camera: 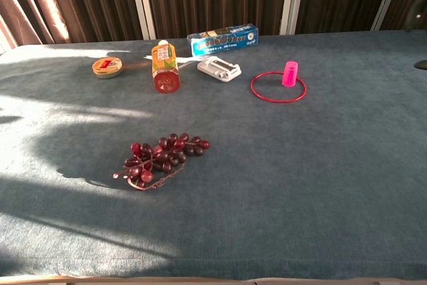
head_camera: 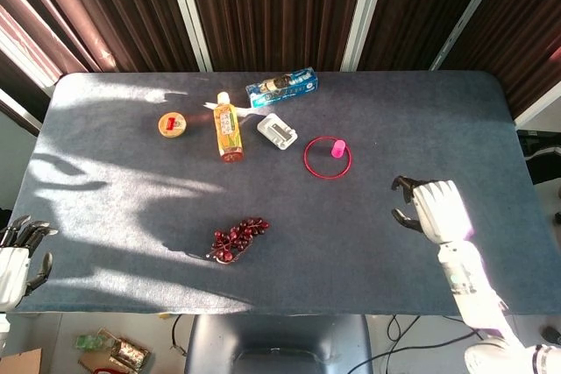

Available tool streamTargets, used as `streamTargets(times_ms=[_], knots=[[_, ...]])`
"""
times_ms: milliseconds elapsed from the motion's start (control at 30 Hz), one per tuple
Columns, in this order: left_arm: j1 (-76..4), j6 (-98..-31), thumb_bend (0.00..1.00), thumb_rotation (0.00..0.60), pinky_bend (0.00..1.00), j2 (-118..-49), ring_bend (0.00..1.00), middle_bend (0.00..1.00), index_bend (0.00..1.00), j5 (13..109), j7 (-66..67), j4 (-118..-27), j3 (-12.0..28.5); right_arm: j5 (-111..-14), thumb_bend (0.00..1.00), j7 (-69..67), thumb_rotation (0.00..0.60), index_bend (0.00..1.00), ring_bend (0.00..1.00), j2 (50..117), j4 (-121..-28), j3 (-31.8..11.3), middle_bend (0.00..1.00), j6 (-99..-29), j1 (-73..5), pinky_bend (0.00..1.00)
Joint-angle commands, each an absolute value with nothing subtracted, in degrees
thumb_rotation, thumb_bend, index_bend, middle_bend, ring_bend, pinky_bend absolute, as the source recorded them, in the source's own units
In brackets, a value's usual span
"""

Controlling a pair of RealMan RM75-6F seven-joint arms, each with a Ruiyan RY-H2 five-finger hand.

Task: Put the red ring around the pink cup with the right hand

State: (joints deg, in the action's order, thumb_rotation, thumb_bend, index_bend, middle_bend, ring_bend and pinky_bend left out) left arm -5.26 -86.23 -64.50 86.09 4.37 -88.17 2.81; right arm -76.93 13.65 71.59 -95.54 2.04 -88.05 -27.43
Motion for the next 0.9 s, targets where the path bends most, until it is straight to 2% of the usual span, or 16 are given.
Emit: streamTargets(times_ms=[33, 167, 267, 400, 533, 900], knots=[[-5.25, -86.23, 0.52, 0.6, 0.24, -64.56, 0.13, 0.24, 0.31, 85.95, 4.29, -88.15, 2.89, -81.15, 0.23, 14.21, 0.6, 0.49, 0.61, 68.58, -97.3, 8.14, 0.56, -92.29, -19.48, 0.68], [-5.27, -86.25, 0.52, 0.6, 0.24, -64.65, 0.13, 0.24, 0.31, 85.86, 4.42, -88.1, 2.96, -78.87, 0.15, 12.56, 0.6, 0.29, 0.34, 66.22, -99.14, 10.28, 0.34, -88.79, -16.54, 0.39], [-5.37, -86.07, 0.52, 0.6, 0.24, -64.77, 0.12, 0.24, 0.31, 85.91, 4.71, -88.06, 2.89, -78.08, 0.12, 11.66, 0.6, 0.18, 0.21, 65.63, -98.81, 10.69, 0.22, -86.18, -15.59, 0.26], [-5.51, -85.9, 0.52, 0.6, 0.24, -64.91, 0.12, 0.24, 0.31, 85.97, 5.0, -88.01, 2.87, -76.7, 0.12, 10.82, 0.6, 0.07, 0.11, 65.5, -98.29, 10.01, 0.13, -83.07, -15.03, 0.23], [-5.5, -85.92, 0.52, 0.6, 0.24, -64.95, 0.13, 0.24, 0.31, 85.98, 5.09, -87.99, 2.83, -76.2, 0.12, 9.75, 0.6, 0.01, 0.07, 65.59, -97.8, 8.98, 0.08, -81.11, -14.56, 0.23], [-5.2, -86.56, 0.52, 0.6, 0.24, -65.02, 0.13, 0.24, 0.31, 86.32, 5.54, -88.22, 2.65, -78.98, 0.12, 8.78, 0.6, 0.0, 0.05, 66.0, -96.88, 6.57, 0.07, -81.25, -12.44, 0.22]])
